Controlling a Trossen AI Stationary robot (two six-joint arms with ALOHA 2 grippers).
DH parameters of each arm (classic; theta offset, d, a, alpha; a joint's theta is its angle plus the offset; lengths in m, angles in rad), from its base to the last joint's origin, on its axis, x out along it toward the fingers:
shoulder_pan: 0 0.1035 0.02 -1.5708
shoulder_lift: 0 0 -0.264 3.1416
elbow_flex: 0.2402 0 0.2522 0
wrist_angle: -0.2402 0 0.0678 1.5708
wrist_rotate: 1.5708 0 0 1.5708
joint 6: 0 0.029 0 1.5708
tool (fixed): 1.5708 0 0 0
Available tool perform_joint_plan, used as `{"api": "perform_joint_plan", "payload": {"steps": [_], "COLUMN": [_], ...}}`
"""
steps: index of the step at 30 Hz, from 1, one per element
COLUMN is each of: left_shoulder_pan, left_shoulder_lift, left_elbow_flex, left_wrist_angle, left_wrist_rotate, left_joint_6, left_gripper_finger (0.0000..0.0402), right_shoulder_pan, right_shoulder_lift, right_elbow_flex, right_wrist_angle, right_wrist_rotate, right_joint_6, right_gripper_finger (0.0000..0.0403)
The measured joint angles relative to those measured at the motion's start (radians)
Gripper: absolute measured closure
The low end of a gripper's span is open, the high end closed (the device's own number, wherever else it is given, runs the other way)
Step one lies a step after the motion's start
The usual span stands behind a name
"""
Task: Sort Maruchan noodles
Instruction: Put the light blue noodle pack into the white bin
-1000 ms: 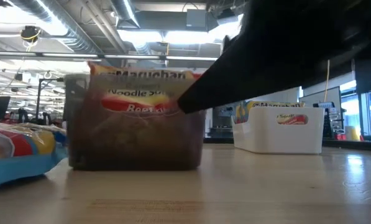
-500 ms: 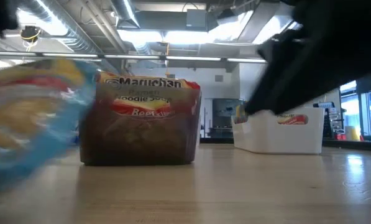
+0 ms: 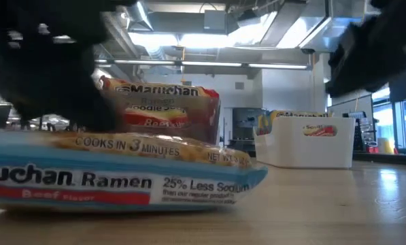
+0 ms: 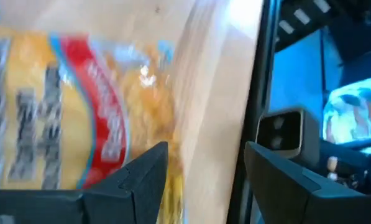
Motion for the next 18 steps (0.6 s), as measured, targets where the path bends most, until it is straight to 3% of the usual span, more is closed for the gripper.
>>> {"api": "perform_joint_plan", "payload": {"steps": [8, 12, 18], "left_shoulder_pan": [0.022, 0.014, -0.025], "left_shoulder_lift": [0.059, 0.056, 0.053], "left_elbow_flex": [0.124, 0.196, 0.28], "left_wrist_angle": [0.005, -0.072, -0.28], "left_wrist_rotate": [-0.009, 0.003, -0.033], "left_joint_6": [0.155, 0.198, 0.18], "left_gripper_finger": [0.0193, 0.0193, 0.0193], "right_shoulder_pan": [0.017, 0.06, 0.07], "right_shoulder_lift": [-0.087, -0.127, -0.129], "right_elbow_flex": [0.001, -0.003, -0.094], "right_wrist_angle": [-0.07, -0.164, -0.052], "right_wrist_rotate": [-0.027, 0.052, 0.059], "right_joint_6": [0.013, 0.055, 0.177], "right_gripper_finger": [0.0204, 0.0204, 0.0204]}}
